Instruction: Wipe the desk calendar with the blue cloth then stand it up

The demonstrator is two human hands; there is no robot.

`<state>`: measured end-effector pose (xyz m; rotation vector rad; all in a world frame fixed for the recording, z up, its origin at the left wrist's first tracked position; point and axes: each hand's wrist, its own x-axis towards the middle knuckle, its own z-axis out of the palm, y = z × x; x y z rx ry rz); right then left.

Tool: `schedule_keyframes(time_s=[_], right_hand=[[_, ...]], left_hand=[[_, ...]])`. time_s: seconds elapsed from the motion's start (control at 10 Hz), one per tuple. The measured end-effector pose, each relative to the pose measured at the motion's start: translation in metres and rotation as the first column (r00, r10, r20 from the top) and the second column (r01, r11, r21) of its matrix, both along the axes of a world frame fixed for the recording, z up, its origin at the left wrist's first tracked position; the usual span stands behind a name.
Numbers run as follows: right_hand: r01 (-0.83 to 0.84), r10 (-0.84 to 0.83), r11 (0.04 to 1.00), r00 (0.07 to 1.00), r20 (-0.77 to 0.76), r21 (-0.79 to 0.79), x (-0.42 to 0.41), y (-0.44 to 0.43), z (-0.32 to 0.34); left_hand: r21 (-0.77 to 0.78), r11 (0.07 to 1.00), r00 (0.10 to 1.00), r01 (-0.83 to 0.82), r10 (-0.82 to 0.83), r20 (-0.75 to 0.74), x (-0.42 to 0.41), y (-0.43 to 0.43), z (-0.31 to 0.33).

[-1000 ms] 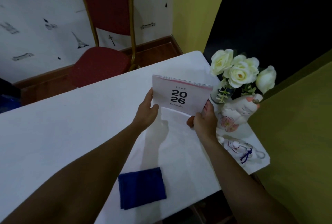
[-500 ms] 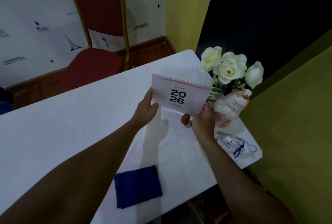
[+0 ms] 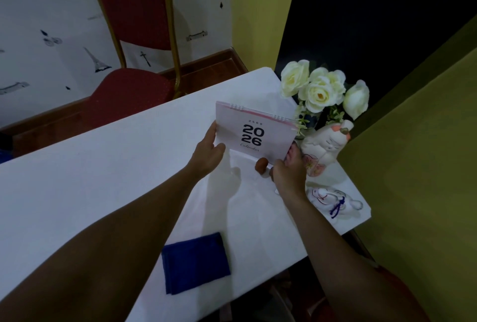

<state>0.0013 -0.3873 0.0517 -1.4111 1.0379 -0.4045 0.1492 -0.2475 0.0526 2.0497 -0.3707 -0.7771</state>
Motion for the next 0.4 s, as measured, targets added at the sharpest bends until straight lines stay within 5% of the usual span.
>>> schedule_keyframes(time_s=[0.4], right_hand=[[0.047, -0.045, 0.994, 0.999, 0.015, -0.094, -0.015, 0.042, 0.035]], left_hand=[[0.152, 0.988, 0.999, 0.003, -0.009, 0.042, -0.013, 0.051, 0.003]])
